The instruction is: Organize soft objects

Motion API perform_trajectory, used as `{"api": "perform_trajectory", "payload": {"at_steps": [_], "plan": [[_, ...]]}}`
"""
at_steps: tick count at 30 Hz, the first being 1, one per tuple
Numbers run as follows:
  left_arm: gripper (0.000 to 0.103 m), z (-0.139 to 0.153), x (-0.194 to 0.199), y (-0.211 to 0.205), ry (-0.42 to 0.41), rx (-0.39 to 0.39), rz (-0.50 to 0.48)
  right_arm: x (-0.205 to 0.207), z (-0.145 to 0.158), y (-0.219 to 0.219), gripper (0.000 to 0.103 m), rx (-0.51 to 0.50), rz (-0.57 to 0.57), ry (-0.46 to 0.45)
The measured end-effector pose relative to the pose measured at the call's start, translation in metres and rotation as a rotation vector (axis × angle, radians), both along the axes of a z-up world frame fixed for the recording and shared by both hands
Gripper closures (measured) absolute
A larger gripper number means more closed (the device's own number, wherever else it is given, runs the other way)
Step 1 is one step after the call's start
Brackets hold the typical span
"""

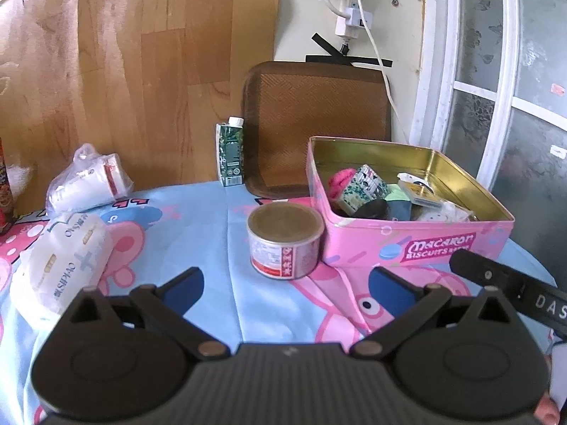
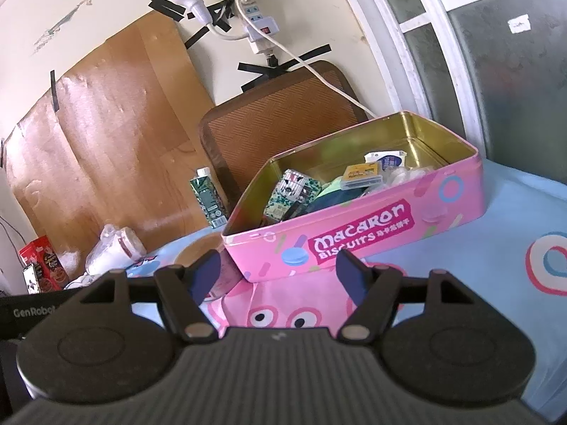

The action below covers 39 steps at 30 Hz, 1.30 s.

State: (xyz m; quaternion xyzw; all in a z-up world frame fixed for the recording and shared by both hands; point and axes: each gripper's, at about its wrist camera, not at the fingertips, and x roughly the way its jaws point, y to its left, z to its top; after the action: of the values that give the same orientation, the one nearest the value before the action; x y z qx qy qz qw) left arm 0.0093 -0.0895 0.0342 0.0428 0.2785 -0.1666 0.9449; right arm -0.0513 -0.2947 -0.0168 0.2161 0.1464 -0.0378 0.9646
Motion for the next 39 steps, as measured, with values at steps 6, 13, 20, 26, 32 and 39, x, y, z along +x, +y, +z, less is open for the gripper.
{"api": "perform_trajectory", "payload": {"at_steps": [6,13,20,26,32,39], "plan": [[0.000,0.0000,0.0009,0.0019,0.008,0.002,0.015,-0.0010,0.0014,0.0033,0.029,-0.008,0.007,-0.002],[0.000,-0.0003,-0.0008,0.0043,0.002,0.007,0.030,-0.0012,0.0014,0.0040,0.028,-0.008,0.007,-0.002],[0.000,0.0018,-0.0007,0.0069,0.013,-0.008,0.042,-0.0023,0.0019,0.0059,0.028,-0.011,0.012,-0.001],[0.000,0.0054,-0.0023,0.0079,-0.009,-0.007,0.067,-0.0043,0.0033,0.0049,0.028,-0.009,0.005,-0.007],[0.000,0.0044,-0.0009,0.0047,0.001,0.026,0.076,-0.0052,0.0036,0.0037,0.028,-0.007,0.005,-0.009],[0.000,0.0042,-0.0014,0.0034,0.000,0.031,0.073,-0.0056,0.0034,0.0022,0.027,-0.002,0.007,-0.008]]}}
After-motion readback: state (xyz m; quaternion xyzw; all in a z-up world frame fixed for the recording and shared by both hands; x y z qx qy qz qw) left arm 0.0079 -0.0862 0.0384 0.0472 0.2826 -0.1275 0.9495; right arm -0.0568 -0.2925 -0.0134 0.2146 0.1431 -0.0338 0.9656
